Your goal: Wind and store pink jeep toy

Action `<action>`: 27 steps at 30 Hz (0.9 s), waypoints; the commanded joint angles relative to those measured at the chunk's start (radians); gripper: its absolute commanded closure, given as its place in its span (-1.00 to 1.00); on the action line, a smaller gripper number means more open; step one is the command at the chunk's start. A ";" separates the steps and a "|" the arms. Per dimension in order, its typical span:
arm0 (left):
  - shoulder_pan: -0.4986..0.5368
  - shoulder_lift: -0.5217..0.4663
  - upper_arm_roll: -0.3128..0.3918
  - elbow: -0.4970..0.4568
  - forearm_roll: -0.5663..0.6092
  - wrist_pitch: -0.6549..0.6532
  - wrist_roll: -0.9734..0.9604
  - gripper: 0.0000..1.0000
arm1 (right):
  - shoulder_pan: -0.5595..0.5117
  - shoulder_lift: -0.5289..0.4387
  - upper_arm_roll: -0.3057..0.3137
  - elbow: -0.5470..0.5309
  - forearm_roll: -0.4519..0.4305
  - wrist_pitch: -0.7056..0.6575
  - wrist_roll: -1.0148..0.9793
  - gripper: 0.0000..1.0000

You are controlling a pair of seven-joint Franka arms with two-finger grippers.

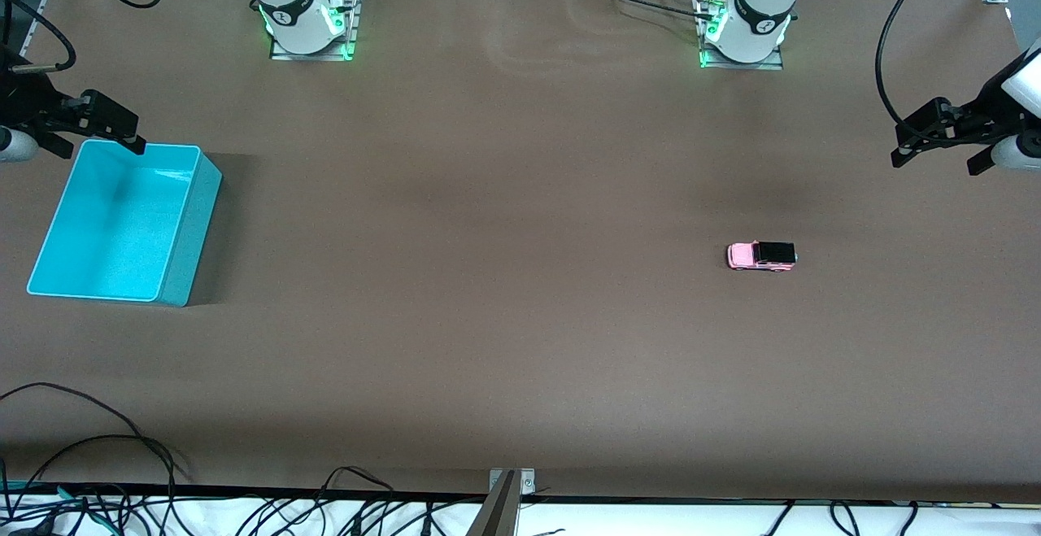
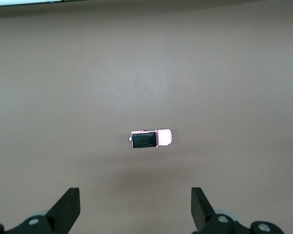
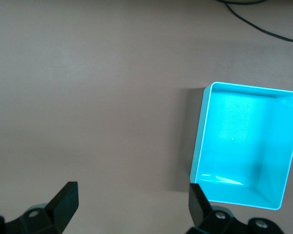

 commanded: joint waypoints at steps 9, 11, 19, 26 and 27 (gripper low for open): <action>0.001 0.010 0.001 0.058 -0.013 -0.023 -0.003 -1.00 | -0.001 0.005 -0.003 0.019 0.015 -0.012 -0.011 -1.00; 0.001 0.010 0.001 0.058 -0.011 -0.023 -0.003 -1.00 | -0.001 0.006 -0.003 0.019 0.015 -0.012 -0.011 -1.00; 0.003 0.004 -0.001 0.057 -0.008 -0.026 -0.005 -1.00 | -0.001 0.006 -0.003 0.019 0.013 -0.012 -0.011 -1.00; 0.001 0.007 -0.001 0.055 -0.010 -0.038 -0.012 -1.00 | -0.001 0.006 -0.003 0.019 0.013 -0.012 -0.011 -1.00; 0.003 0.006 0.001 0.057 -0.011 -0.038 -0.011 -1.00 | -0.001 0.006 -0.003 0.019 0.013 -0.012 -0.011 -1.00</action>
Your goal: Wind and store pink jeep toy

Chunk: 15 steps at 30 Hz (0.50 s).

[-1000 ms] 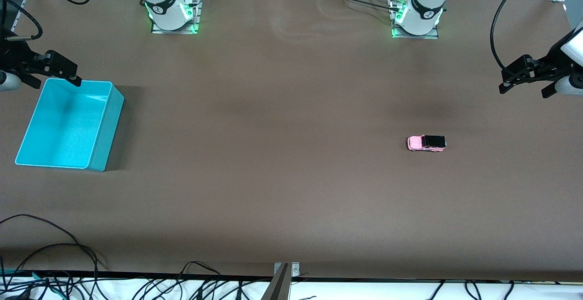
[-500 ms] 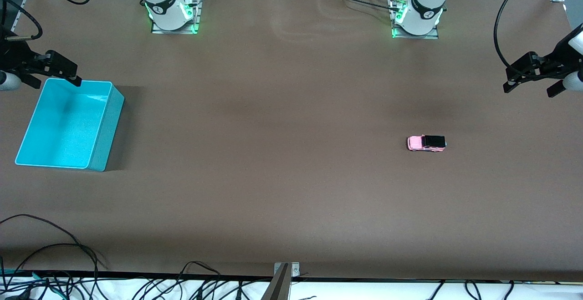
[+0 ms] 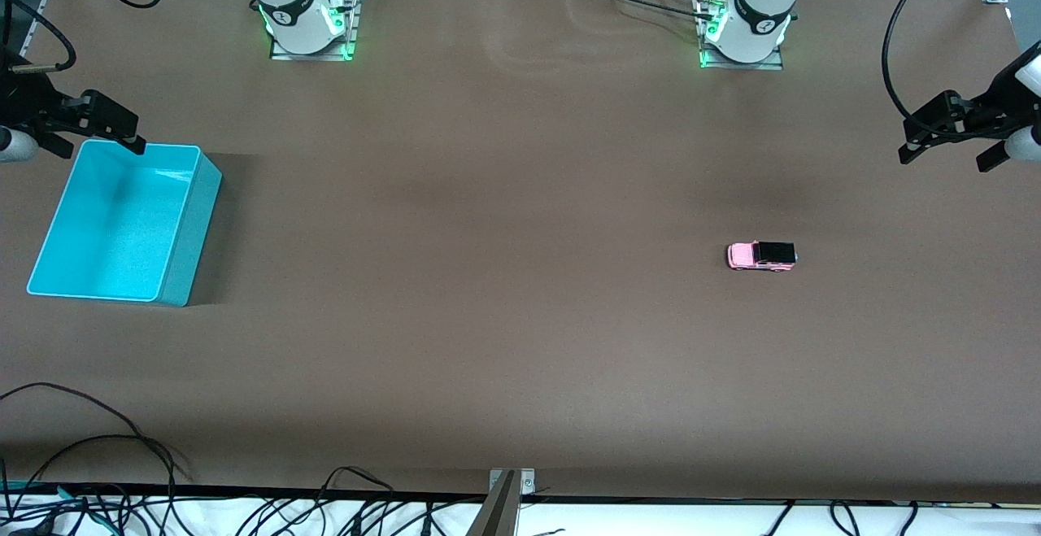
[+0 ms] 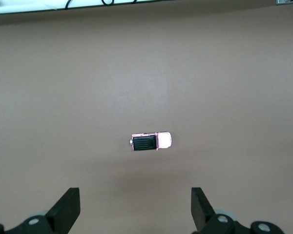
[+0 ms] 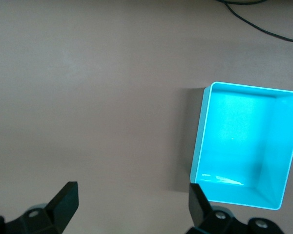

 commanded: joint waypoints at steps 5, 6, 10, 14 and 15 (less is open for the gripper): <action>0.009 0.004 0.002 0.024 -0.013 -0.029 -0.008 -1.00 | -0.001 0.008 -0.003 0.019 0.013 -0.012 -0.011 -1.00; 0.007 0.006 0.001 0.018 -0.010 -0.029 -0.008 -1.00 | -0.001 0.008 -0.004 0.019 0.013 -0.012 -0.012 -1.00; 0.007 0.006 0.002 0.024 -0.010 -0.029 0.000 -1.00 | -0.002 0.008 -0.004 0.019 0.012 -0.012 -0.012 -1.00; 0.000 0.035 0.001 0.016 -0.008 -0.029 -0.001 -1.00 | -0.002 0.008 -0.004 0.019 0.012 -0.012 -0.011 -1.00; 0.000 0.049 0.001 0.016 -0.008 -0.029 -0.003 -1.00 | -0.002 0.008 -0.004 0.019 0.012 -0.012 -0.011 -1.00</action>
